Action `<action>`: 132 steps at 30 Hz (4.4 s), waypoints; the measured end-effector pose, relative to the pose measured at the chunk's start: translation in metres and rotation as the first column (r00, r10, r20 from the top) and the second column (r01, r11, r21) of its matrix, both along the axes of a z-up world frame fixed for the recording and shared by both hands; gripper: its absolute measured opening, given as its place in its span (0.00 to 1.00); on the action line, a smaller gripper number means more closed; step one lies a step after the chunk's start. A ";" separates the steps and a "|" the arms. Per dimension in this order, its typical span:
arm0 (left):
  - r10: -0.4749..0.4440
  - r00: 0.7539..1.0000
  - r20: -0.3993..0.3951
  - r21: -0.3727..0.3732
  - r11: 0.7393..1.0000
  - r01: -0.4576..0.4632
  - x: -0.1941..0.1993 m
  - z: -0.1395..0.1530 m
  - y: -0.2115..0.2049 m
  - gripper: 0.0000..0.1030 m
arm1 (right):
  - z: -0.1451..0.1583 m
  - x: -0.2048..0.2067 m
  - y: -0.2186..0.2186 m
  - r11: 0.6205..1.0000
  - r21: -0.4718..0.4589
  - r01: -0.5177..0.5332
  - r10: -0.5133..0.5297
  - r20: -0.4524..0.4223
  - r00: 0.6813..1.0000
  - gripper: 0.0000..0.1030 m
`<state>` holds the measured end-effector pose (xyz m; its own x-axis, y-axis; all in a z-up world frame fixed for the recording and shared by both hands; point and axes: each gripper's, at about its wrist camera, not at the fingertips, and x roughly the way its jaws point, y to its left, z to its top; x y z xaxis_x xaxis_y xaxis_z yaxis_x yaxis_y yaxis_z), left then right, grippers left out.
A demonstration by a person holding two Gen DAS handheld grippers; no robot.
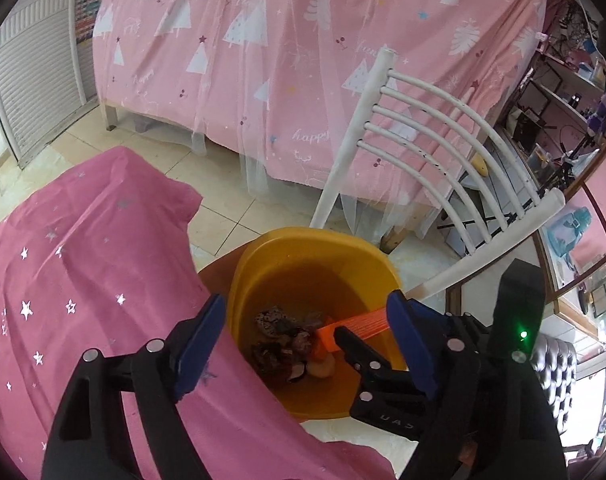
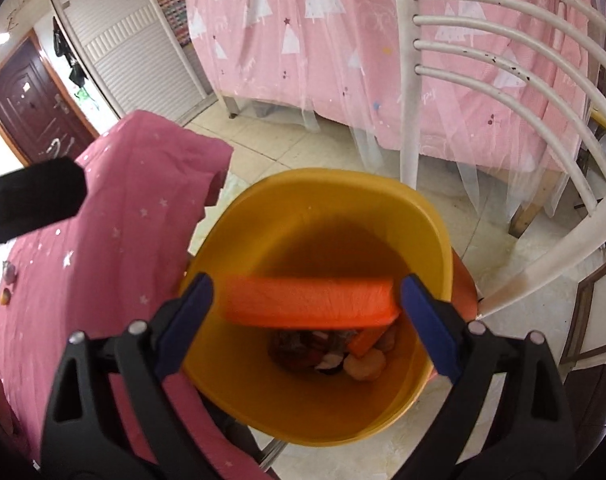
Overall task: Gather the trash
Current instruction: 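Open both tools over the bin and move them back over the table, then grasp the yellow tube with the left tool while the right tool grasps the paper ball, then carry the yellow tube and paper ball to the yellow bin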
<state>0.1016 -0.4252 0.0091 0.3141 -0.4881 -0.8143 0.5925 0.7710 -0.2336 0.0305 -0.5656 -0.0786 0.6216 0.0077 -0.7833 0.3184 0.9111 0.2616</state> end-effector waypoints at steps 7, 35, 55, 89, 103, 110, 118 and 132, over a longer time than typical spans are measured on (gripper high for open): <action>0.041 0.999 -0.010 -0.009 0.999 -0.041 0.004 0.002 0.024 0.74 | 0.008 0.001 0.013 0.999 -0.025 -0.022 0.023 0.010 1.000 0.92; 0.216 0.960 0.181 0.011 0.975 -0.221 0.004 0.065 0.239 0.81 | 0.111 0.035 0.139 0.972 -0.145 -0.187 0.211 0.174 0.962 0.93; 0.141 0.953 0.268 0.177 0.965 -0.192 0.013 0.018 0.326 0.68 | 0.115 0.061 0.247 0.906 -0.183 -0.381 0.406 0.125 0.905 0.93; 0.004 0.977 0.214 0.183 0.982 -0.044 0.002 -0.011 0.335 0.10 | 0.097 0.105 0.326 0.864 -0.102 -0.493 0.500 0.062 0.864 0.93; 0.006 0.978 0.208 0.175 0.984 -0.043 -0.007 -0.008 0.339 0.09 | 0.080 0.121 0.363 0.815 -0.146 -0.560 0.564 -0.015 0.825 0.66; 0.017 0.976 0.218 0.182 0.982 -0.058 -0.010 -0.008 0.336 0.09 | 0.082 0.118 0.367 0.809 -0.194 -0.555 0.561 -0.030 0.827 0.38; 0.047 0.972 0.230 0.194 0.976 -0.094 -0.014 -0.008 0.334 0.09 | 0.095 0.107 0.353 0.835 -0.185 -0.518 0.530 0.019 0.848 0.38; 0.154 0.953 0.262 0.153 0.968 -0.198 -0.021 0.015 0.329 0.09 | 0.118 0.078 0.298 0.890 -0.153 -0.429 0.448 0.123 0.886 0.38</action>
<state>0.0805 -0.0959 0.0245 0.5836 -0.2631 -0.7682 0.4655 0.8836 0.0510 0.1082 -0.2676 0.0393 0.6866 0.2201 -0.6929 -0.1554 0.9755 0.1558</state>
